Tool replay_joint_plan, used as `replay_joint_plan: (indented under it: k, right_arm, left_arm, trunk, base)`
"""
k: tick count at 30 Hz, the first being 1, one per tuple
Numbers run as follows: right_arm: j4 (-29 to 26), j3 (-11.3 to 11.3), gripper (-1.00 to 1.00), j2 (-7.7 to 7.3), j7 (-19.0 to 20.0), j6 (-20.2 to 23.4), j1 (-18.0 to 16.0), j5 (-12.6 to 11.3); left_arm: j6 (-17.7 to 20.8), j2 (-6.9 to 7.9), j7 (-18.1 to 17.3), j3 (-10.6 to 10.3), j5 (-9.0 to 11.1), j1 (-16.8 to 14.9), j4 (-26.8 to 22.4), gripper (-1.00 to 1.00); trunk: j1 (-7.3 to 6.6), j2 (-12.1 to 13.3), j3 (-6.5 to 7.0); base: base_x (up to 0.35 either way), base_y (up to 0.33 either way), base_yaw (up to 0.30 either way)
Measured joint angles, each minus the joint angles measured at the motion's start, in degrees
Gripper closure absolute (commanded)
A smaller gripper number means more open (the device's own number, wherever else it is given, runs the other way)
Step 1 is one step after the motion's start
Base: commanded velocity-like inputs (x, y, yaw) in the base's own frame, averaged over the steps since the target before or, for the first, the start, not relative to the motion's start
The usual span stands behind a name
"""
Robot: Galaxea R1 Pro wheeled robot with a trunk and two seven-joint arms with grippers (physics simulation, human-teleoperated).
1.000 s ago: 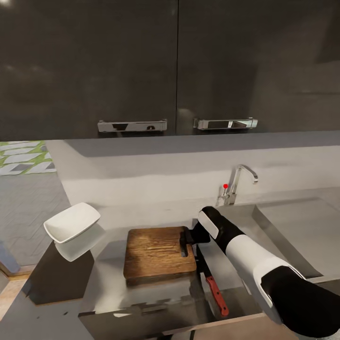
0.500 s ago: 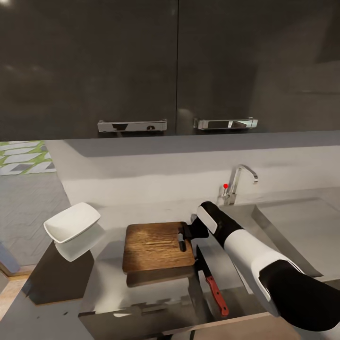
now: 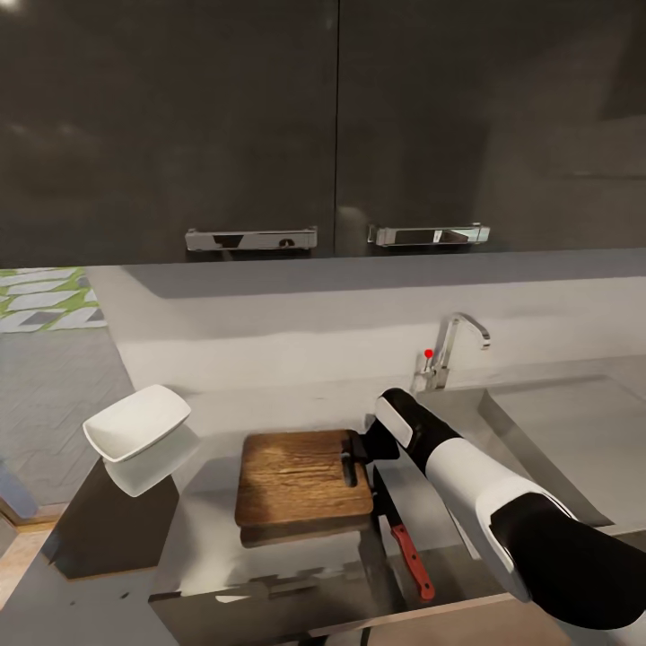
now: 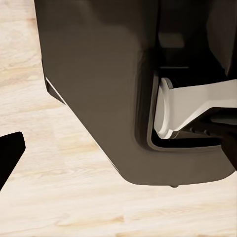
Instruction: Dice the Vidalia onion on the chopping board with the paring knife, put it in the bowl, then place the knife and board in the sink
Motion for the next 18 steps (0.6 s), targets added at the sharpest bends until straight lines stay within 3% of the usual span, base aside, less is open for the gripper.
replay_joint_plan:
  k: [18]
  right_arm:
    - [0.8,0.0,1.0,0.58,0.0,0.0,0.1,-0.2]
  left_arm:
    - [0.0,-0.14,0.0,0.0,0.0,0.0,0.0,-1.0]
  trunk:
    - [0.0,0.0,0.0]
  base:
    - [0.0,0.0,0.0]
